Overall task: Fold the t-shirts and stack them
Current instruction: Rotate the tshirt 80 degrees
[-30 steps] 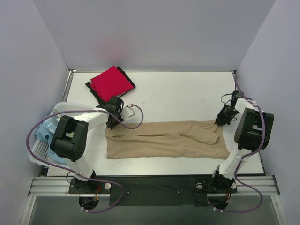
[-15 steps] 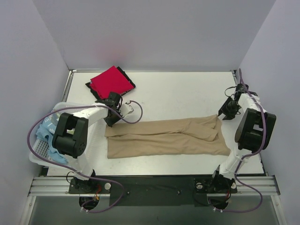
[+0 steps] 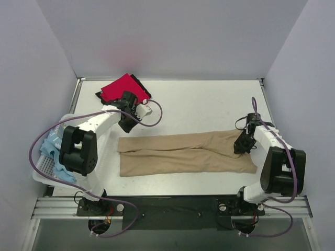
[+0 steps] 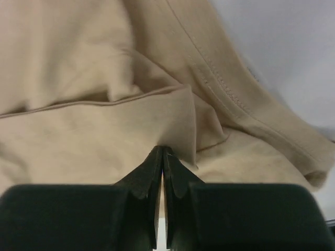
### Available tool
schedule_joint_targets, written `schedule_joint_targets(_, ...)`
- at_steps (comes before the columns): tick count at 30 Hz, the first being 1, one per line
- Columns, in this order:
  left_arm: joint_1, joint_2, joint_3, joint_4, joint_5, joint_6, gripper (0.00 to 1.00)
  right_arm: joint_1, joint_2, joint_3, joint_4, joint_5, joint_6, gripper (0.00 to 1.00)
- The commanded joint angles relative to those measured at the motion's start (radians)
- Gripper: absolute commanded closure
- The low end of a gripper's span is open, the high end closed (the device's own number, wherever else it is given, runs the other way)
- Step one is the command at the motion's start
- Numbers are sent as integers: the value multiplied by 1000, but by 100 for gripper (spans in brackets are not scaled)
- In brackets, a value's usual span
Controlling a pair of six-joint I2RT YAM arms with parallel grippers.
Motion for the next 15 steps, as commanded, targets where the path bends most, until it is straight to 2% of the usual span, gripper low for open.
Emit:
schedule_joint_targets(1,-10,3,-5,-65,68,-28,80,-18,123,-16,33,-73,78,100)
schedule_joint_targets(5,-20,2,18,-105,101,-27,80,-29,333,137,39,-80,76,100)
schedule_joint_targets(7,-20,-23,6,-119,138,-11,79,-28,447,278,16,-85,84,100)
schedule_joint_targets(9,-24,-69,-35,-127,175,26,77,-16,584,489,-26,-105,95,100)
schedule_joint_targets(11,-36,-135,-95,-133,199,75,76,14,789,740,-76,-134,105,100)
schedule_joint_targets(12,-44,-179,-132,-155,209,110,76,33,859,953,-129,-151,115,100)
schedule_joint_targets(13,-47,-198,-146,-175,244,128,74,49,970,1052,-156,-198,119,100)
schedule_joint_targets(15,-53,-248,-179,-255,308,194,72,81,1148,1465,-211,-299,148,100)
